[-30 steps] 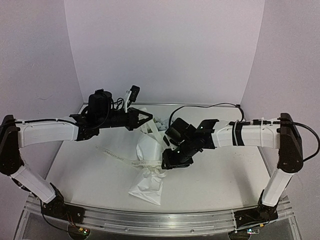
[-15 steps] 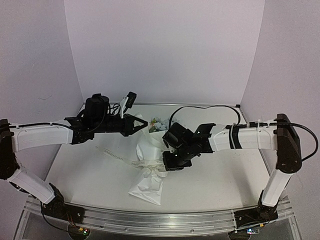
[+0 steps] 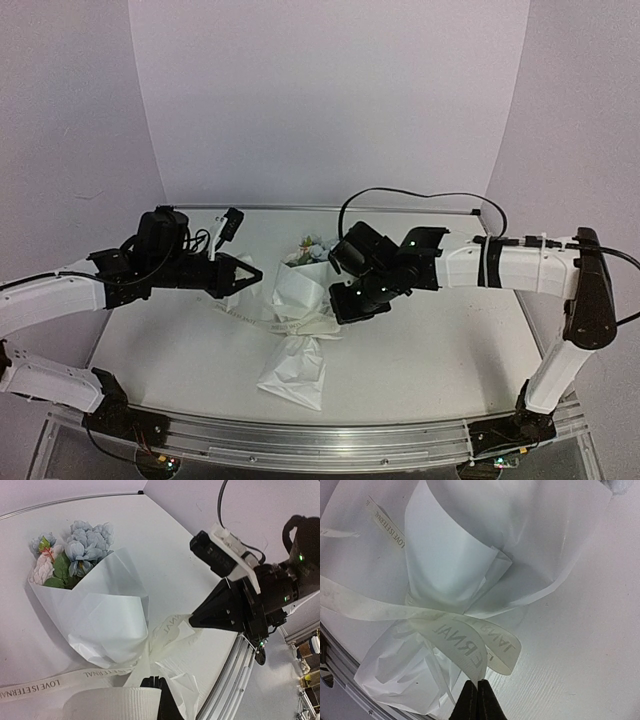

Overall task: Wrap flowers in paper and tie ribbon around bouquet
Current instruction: Cross the half-tied ribbon over the folded bouquet.

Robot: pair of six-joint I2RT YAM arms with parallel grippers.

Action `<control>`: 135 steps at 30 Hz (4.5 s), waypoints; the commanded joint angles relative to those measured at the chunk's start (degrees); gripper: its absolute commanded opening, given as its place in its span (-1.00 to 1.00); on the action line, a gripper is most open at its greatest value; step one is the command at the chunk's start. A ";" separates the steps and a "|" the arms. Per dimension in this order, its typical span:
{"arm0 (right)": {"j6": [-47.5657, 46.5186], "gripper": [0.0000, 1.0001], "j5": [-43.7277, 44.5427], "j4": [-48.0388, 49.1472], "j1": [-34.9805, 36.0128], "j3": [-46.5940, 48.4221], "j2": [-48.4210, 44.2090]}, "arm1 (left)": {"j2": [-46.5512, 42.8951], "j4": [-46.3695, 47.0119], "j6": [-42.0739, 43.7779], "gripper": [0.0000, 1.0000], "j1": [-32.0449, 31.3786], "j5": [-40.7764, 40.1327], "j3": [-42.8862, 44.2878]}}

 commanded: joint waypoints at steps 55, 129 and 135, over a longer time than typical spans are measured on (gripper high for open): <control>-1.28 -1.00 -22.03 -2.05 -12.17 15.91 14.97 | 38.29 -12.38 23.20 0.73 -32.66 15.76 40.20; -9.68 -1.00 -12.56 -2.37 0.77 15.57 6.47 | 14.47 10.27 2.42 0.18 -10.03 -8.44 1.68; -10.66 -1.00 -13.18 -2.77 0.94 15.86 6.61 | 17.00 11.02 2.33 -0.04 -9.28 -7.92 2.72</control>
